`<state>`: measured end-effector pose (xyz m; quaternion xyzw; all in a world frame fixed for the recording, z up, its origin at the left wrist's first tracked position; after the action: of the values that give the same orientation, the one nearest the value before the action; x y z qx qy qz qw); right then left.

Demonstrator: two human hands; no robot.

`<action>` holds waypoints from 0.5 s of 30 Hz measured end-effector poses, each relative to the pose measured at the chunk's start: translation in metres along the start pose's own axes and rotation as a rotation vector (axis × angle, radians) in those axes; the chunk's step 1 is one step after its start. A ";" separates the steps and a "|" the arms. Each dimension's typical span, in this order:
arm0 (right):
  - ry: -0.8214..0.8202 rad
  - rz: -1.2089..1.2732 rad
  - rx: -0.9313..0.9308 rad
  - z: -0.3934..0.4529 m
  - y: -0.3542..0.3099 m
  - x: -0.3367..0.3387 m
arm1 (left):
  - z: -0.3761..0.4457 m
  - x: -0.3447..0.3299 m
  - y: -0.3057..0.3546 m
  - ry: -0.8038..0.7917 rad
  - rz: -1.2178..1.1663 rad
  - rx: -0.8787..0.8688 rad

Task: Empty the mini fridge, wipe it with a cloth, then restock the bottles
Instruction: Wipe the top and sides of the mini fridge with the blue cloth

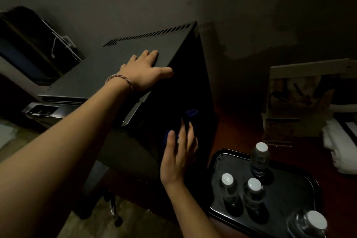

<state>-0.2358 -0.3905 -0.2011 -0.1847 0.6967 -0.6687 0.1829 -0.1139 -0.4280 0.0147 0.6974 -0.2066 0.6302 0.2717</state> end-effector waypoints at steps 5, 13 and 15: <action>0.084 0.012 0.130 0.024 -0.019 -0.005 | -0.001 -0.001 -0.003 0.003 0.006 0.001; -0.056 0.133 -0.089 0.057 0.046 0.007 | -0.004 -0.001 0.001 -0.005 -0.011 -0.014; -0.069 0.106 -0.223 0.051 0.070 0.010 | -0.003 0.000 0.000 -0.007 -0.014 -0.025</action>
<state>-0.2198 -0.4375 -0.2728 -0.1899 0.7688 -0.5696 0.2202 -0.1165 -0.4258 0.0152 0.6976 -0.2107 0.6232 0.2839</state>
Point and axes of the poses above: each hand's wrist, its own z-axis towards the middle knuckle, its own x-axis out of the back of the hand, y = z × x, the point moved 2 cm from there along z, towards the middle knuckle, and after that the axes turned 5 degrees about -x, right-handed, at the moved point
